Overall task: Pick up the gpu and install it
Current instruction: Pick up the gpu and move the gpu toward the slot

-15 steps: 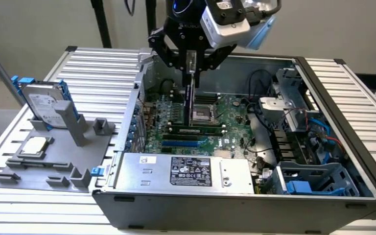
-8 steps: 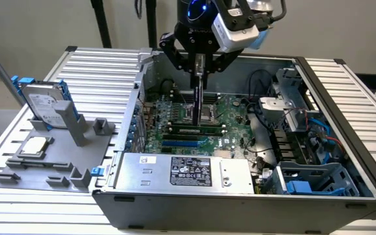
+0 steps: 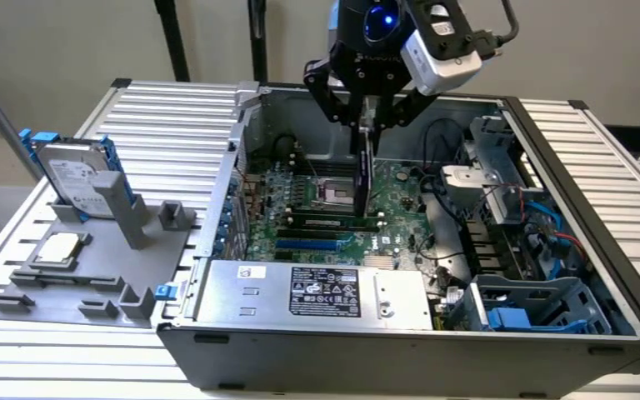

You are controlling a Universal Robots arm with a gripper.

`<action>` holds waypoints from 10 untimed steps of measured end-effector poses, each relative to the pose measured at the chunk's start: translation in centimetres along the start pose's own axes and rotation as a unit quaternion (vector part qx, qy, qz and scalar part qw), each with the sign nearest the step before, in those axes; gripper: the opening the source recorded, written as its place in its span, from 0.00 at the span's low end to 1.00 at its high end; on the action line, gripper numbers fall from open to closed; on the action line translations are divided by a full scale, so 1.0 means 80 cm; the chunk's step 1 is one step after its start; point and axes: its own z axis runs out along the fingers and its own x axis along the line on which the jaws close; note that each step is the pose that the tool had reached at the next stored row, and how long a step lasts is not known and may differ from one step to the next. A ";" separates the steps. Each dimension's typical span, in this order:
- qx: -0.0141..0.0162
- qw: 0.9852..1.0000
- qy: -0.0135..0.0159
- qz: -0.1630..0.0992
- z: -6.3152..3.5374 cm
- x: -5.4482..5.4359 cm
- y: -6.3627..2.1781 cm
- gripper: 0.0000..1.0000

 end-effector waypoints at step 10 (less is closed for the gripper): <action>0.002 1.000 0.026 -0.013 0.003 -0.016 0.001 0.27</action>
